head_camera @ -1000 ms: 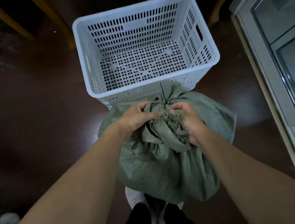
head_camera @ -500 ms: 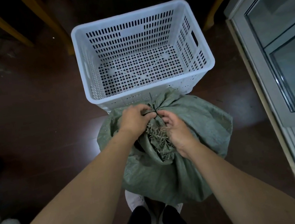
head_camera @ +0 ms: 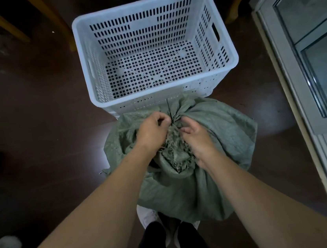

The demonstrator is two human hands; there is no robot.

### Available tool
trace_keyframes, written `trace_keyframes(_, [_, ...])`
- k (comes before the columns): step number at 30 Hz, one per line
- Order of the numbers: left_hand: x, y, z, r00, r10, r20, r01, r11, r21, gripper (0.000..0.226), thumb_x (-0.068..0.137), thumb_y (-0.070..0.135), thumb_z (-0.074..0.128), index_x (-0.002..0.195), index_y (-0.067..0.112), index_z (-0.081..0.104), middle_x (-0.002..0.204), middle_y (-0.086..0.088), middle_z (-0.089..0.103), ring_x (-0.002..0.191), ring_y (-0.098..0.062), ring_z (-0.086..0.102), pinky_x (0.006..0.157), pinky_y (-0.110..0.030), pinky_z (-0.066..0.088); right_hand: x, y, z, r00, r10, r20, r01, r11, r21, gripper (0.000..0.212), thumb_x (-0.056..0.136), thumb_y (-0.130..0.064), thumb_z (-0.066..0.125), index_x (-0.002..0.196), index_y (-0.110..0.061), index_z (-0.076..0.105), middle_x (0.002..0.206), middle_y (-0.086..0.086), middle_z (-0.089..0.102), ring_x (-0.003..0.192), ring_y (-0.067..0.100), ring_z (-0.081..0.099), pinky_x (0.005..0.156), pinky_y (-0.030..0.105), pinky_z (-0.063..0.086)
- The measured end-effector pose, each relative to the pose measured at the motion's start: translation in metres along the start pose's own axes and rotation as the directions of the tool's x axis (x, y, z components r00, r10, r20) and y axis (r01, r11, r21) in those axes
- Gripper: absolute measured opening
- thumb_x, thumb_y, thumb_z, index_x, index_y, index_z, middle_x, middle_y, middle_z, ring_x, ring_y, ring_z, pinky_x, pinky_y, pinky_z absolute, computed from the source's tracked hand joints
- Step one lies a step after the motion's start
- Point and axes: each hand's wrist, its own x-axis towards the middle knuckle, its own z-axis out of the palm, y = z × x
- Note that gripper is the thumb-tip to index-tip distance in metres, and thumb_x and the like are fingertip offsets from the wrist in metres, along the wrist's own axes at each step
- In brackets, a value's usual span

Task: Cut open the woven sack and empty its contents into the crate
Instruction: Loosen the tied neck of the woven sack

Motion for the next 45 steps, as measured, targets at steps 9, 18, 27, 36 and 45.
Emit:
trace_keyframes(9, [-0.003, -0.005, -0.016, 0.885, -0.264, 0.383, 0.250, 0.964, 0.086, 0.086, 0.061, 0.046, 0.080, 0.135, 0.021, 0.044, 0.127, 0.004, 0.054, 0.113, -0.017, 0.053, 0.100, -0.033, 0.042, 0.001, 0.008, -0.006, 0.995, -0.016, 0.095, 0.021, 0.999, -0.044, 0.062, 0.092, 0.009, 0.045, 0.148, -0.012, 0.027, 0.112, 0.003, 0.060, 0.107, 0.015, 0.056, 0.089, 0.025, 0.046])
trace_keyframes(18, [-0.008, -0.014, -0.019, 0.963, -0.209, 0.169, 0.170, 0.961, 0.218, 0.033, 0.088, 0.001, 0.053, 0.120, 0.008, 0.053, 0.105, -0.008, 0.057, 0.087, -0.020, 0.052, 0.068, -0.025, 0.040, -0.004, 0.007, -0.014, 0.991, -0.131, 0.012, 0.129, 0.952, -0.278, 0.008, 0.085, -0.009, 0.066, 0.085, -0.017, 0.065, 0.088, -0.002, 0.067, 0.086, 0.012, 0.061, 0.078, 0.018, 0.047])
trace_keyframes(27, [-0.008, -0.010, -0.004, 0.956, -0.214, 0.201, 0.241, 0.963, -0.120, 0.024, 0.087, -0.007, 0.053, 0.074, 0.014, 0.054, 0.064, -0.005, 0.056, 0.046, -0.008, 0.055, 0.036, -0.011, 0.040, -0.001, -0.001, -0.010, 0.936, -0.335, -0.109, 0.227, 0.809, -0.543, 0.016, 0.082, -0.019, 0.071, 0.092, -0.008, 0.076, 0.099, 0.009, 0.068, 0.093, 0.020, 0.063, 0.087, 0.025, 0.046])
trace_keyframes(36, [-0.012, -0.014, 0.001, 0.949, -0.221, 0.225, 0.270, 0.938, -0.218, 0.024, 0.085, -0.006, 0.056, 0.072, 0.014, 0.054, 0.068, -0.005, 0.057, 0.058, -0.016, 0.052, 0.050, -0.021, 0.047, 0.005, -0.008, -0.005, 0.976, -0.218, -0.009, 0.171, 0.790, -0.589, 0.006, 0.080, -0.016, 0.069, 0.083, -0.012, 0.072, 0.111, 0.005, 0.057, 0.096, 0.017, 0.058, 0.084, 0.024, 0.043])
trace_keyframes(45, [-0.005, -0.011, -0.009, 0.963, -0.125, 0.239, 0.188, 0.946, -0.262, 0.029, 0.085, -0.007, 0.056, 0.070, 0.018, 0.060, 0.064, 0.002, 0.064, 0.058, -0.011, 0.057, 0.053, -0.019, 0.049, 0.004, -0.035, -0.022, 0.995, 0.024, 0.094, -0.002, 0.974, -0.226, 0.012, 0.073, -0.006, 0.069, 0.068, -0.012, 0.060, 0.066, 0.001, 0.061, 0.069, 0.016, 0.058, 0.068, 0.029, 0.047])
